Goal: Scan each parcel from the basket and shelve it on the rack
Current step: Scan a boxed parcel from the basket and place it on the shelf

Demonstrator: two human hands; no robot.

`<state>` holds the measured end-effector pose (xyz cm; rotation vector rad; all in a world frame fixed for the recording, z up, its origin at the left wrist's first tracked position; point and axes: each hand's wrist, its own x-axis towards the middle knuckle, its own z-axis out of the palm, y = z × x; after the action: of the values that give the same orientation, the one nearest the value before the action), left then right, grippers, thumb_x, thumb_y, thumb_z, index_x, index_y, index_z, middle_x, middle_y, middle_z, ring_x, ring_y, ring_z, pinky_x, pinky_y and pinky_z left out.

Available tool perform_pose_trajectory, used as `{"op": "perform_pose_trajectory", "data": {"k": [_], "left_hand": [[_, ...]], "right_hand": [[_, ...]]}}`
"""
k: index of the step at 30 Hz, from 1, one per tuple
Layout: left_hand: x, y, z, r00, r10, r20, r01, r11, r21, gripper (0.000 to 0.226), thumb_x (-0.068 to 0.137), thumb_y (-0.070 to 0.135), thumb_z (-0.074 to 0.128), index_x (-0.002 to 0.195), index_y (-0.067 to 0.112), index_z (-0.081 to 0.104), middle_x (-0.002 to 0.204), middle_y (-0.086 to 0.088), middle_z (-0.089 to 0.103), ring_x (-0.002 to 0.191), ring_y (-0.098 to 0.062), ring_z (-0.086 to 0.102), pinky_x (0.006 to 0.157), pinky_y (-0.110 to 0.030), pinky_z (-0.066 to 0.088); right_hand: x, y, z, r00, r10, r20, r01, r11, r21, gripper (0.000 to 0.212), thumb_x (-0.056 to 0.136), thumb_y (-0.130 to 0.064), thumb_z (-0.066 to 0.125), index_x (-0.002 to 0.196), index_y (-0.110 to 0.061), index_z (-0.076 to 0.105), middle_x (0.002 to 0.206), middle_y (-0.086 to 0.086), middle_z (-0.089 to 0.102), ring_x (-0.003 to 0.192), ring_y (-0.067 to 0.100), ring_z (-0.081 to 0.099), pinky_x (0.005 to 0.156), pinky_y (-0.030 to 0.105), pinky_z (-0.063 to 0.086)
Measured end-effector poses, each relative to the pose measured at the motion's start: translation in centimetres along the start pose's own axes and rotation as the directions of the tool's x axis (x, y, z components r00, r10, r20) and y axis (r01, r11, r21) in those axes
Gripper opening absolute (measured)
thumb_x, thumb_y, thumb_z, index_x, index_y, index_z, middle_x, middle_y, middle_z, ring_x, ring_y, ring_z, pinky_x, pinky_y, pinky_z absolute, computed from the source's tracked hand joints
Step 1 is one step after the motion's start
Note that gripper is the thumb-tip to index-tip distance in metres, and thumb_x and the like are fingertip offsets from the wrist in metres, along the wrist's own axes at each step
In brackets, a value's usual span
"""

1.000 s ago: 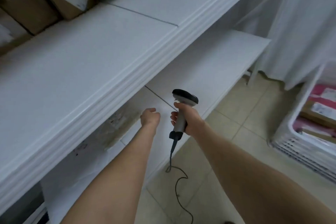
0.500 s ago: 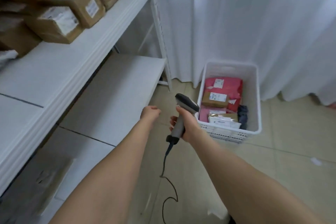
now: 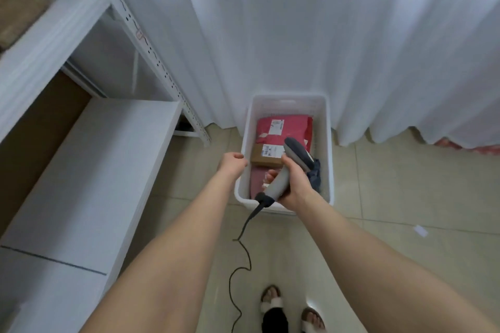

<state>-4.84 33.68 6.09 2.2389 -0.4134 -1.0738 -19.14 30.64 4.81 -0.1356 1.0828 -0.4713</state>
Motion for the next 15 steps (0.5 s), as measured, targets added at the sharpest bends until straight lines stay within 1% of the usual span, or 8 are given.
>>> {"op": "perform_pose_trajectory", "data": {"k": [3, 5, 7, 9, 12, 15], "left_hand": [[3.6, 1.4, 2.4, 0.999, -0.021, 0.028, 0.021, 1.0, 0.01, 0.036, 0.091, 0.011, 0.059, 0.126, 0.008, 0.055, 0.127, -0.014, 0.057, 0.117, -0.028, 0.052, 0.096, -0.036, 0.044], [6.5, 2.3, 4.2, 0.998, -0.036, 0.052, 0.035, 0.999, 0.018, 0.036, 0.092, 0.009, 0.058, 0.127, 0.007, 0.054, 0.127, -0.015, 0.056, 0.117, -0.028, 0.052, 0.095, -0.035, 0.044], [9.8, 3.0, 6.1, 0.997, -0.044, 0.068, 0.043, 0.999, 0.016, 0.037, 0.092, 0.008, 0.058, 0.128, 0.006, 0.053, 0.129, -0.015, 0.055, 0.119, -0.027, 0.052, 0.097, -0.035, 0.044], [13.6, 3.3, 8.2, 0.995, -0.047, 0.087, 0.045, 0.999, 0.025, 0.037, 0.093, 0.01, 0.058, 0.129, 0.006, 0.052, 0.131, -0.015, 0.054, 0.12, -0.029, 0.051, 0.1, -0.037, 0.043], [18.1, 2.6, 11.2, 0.988, -0.1, 0.115, 0.094, 0.994, 0.058, 0.039, 0.093, 0.014, 0.058, 0.132, 0.009, 0.05, 0.132, -0.013, 0.053, 0.12, -0.029, 0.051, 0.102, -0.04, 0.044], [22.4, 1.2, 14.1, 0.979, -0.169, 0.117, 0.165, 0.985, 0.044, 0.04, 0.092, 0.013, 0.059, 0.131, 0.009, 0.051, 0.132, -0.012, 0.054, 0.118, -0.027, 0.051, 0.1, -0.039, 0.045]], "right_hand": [[3.4, -2.5, -0.7, 0.998, -0.002, -0.057, 0.002, 1.0, -0.003, 0.033, 0.087, -0.04, 0.07, 0.1, -0.011, 0.063, 0.068, 0.003, 0.062, 0.062, 0.017, 0.061, 0.064, 0.033, 0.055], [6.0, -4.0, -0.9, 0.995, -0.002, -0.1, 0.001, 1.0, -0.015, 0.031, 0.088, -0.041, 0.069, 0.101, -0.013, 0.064, 0.068, 0.003, 0.063, 0.063, 0.017, 0.062, 0.061, 0.032, 0.054], [9.4, -5.3, -1.1, 0.992, 0.01, -0.127, -0.012, 1.0, -0.02, 0.034, 0.087, -0.043, 0.069, 0.1, -0.012, 0.064, 0.069, 0.004, 0.064, 0.064, 0.017, 0.062, 0.061, 0.032, 0.053], [13.1, -6.7, -1.3, 0.986, 0.012, -0.167, -0.016, 1.0, -0.02, 0.039, 0.086, -0.045, 0.07, 0.102, -0.01, 0.063, 0.072, 0.005, 0.064, 0.067, 0.017, 0.062, 0.064, 0.034, 0.053], [18.5, -7.8, -2.6, 0.971, 0.026, -0.237, -0.03, 0.999, -0.012, 0.048, 0.085, -0.046, 0.07, 0.114, -0.009, 0.062, 0.075, 0.004, 0.064, 0.07, 0.017, 0.062, 0.065, 0.036, 0.054], [23.6, -8.4, -4.3, 0.965, 0.051, -0.256, -0.045, 0.999, 0.029, 0.055, 0.086, -0.046, 0.069, 0.123, -0.007, 0.062, 0.074, 0.004, 0.062, 0.07, 0.017, 0.06, 0.082, 0.039, 0.056]]}}
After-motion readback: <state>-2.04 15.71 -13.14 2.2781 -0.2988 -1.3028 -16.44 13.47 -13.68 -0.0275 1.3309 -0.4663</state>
